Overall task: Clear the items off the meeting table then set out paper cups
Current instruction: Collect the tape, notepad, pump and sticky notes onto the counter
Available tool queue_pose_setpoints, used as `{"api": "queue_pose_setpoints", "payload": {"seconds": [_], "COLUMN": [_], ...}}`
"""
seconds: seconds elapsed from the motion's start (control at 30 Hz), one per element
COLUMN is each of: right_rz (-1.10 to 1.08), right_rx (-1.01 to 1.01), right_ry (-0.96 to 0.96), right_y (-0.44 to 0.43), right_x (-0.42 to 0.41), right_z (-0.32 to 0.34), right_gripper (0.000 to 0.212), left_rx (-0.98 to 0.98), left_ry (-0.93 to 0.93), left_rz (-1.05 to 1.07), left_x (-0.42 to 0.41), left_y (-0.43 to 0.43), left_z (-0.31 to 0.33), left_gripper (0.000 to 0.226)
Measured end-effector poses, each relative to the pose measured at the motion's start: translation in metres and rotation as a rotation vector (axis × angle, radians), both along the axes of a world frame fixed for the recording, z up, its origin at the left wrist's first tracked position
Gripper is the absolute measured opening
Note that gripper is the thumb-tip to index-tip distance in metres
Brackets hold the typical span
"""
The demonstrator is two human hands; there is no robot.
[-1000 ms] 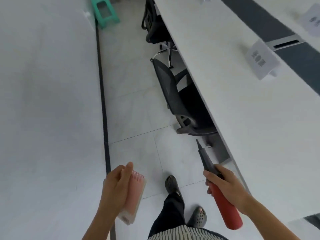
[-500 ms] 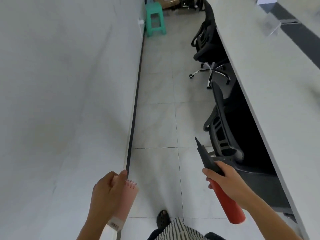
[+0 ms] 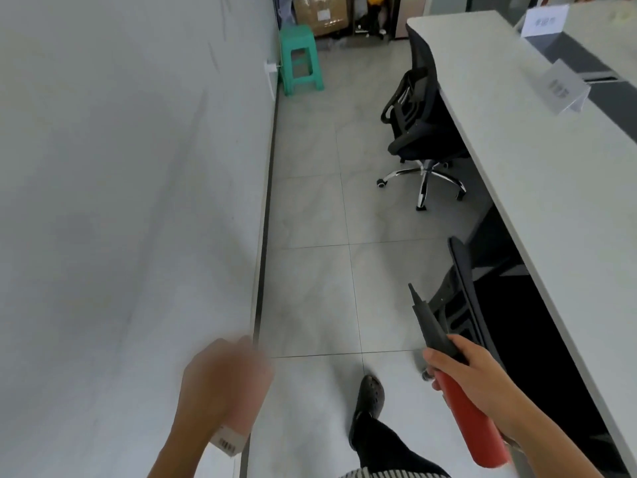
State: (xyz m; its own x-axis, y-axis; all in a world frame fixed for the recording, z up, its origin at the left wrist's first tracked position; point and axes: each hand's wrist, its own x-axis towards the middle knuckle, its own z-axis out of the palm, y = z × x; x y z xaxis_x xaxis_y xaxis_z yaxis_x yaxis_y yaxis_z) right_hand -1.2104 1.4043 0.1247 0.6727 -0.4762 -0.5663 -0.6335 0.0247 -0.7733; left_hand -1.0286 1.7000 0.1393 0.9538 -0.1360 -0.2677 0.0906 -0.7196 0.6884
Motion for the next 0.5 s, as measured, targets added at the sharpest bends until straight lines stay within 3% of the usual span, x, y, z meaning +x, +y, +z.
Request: {"api": "queue_pose_setpoints", "payload": {"seconds": [0.27, 0.5], "right_rz": [0.150, 0.250], "right_rx": [-0.076, -0.073], "right_ry": [-0.059, -0.037], "right_y": [-0.101, -0.154], "right_x": [0.203, 0.364], "right_z": [0.041, 0.035], "right_gripper": [0.018, 0.017], "left_rx": [-0.042, -0.093], "left_ry": [-0.084, -0.028], "left_rz": [0.052, 0.130], "left_x": [0.155, 0.294], "left_y": [-0.089, -0.137], "left_z": [0.035, 0.014], "left_gripper": [0.048, 0.043]}}
